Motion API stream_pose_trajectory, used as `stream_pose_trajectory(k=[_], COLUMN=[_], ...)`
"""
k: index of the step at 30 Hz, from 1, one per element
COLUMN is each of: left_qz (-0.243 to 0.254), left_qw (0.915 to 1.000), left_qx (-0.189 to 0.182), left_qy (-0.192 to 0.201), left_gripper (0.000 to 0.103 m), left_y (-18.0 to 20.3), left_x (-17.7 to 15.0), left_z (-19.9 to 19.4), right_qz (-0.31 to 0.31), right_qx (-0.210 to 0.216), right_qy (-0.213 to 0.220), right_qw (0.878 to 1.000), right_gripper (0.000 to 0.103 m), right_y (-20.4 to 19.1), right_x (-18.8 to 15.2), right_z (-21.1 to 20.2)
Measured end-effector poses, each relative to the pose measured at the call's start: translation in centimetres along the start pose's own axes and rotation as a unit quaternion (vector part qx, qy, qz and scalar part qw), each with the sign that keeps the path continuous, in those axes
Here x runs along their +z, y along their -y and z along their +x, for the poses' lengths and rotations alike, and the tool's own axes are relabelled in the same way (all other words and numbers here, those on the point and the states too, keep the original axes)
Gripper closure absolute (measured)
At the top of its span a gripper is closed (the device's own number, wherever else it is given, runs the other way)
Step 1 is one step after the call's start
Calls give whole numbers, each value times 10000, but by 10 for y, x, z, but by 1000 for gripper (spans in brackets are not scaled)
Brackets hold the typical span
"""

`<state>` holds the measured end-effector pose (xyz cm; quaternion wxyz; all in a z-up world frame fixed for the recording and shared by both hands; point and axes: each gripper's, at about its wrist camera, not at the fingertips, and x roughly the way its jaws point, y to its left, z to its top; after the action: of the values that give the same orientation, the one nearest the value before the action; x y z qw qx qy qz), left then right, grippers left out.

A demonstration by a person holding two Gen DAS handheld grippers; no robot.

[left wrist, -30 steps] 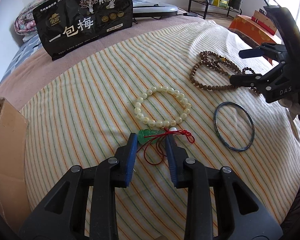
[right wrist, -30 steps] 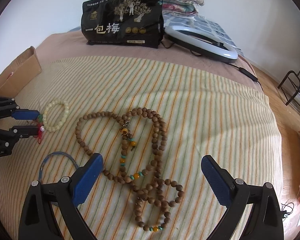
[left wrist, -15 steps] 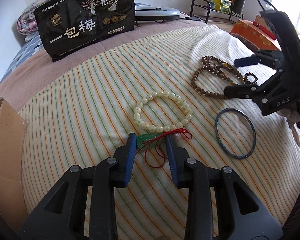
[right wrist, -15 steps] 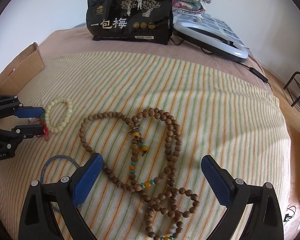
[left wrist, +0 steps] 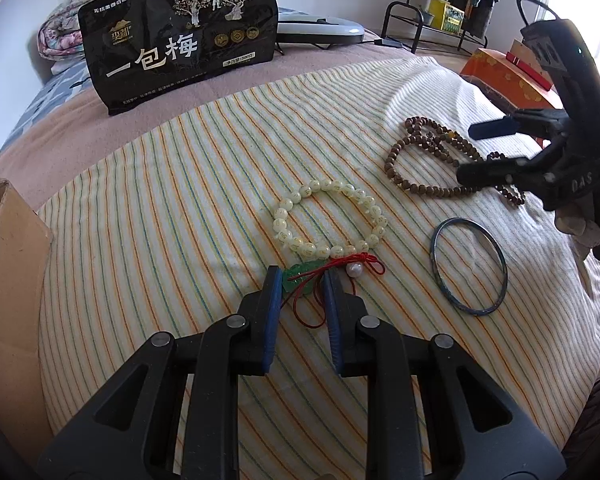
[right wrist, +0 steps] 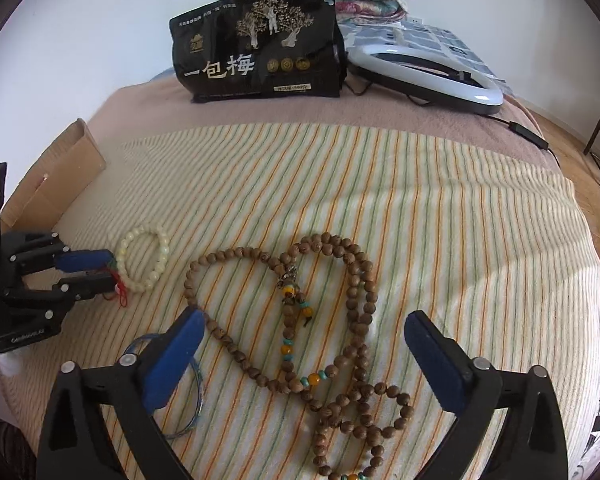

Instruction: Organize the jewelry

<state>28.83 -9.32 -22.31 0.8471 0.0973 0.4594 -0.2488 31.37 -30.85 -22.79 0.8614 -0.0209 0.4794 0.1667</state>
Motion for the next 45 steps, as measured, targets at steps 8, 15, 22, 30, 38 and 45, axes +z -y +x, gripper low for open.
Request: stream_pose_trajectory(k=[8,15,22,30,38,45], left_qz=[45,46,243,419,562,192], left_qw=[10000,10000,9997,9991,9984,9995], left_qx=[21,-1,98,-43,16,-121], left_qy=[5,-57,-24,-26,-14,239], left_gripper=[83,80,50,76,84,84], left_y=[1,1,6,8,18,16], left_x=[-1,1,4,4,-6,-2], left_z=[-1,0,3,4,-8,-33], right_qz=[-390,-441,-497,-426,-297,-159], right_qx=[-193,-365,-394,-386,-383,-333], right_qy=[-390,-392,-342,-290,-268,-188], right_qw=[9983,9976,9974,9979,9985,9991], right_gripper=[3,21,43,48,81,92], right_y=[-15,-15,-17,-15,-11,-13], right_x=[-9,-1,-1,-2,-1,-2], right_z=[18,19,15,14,9,-2])
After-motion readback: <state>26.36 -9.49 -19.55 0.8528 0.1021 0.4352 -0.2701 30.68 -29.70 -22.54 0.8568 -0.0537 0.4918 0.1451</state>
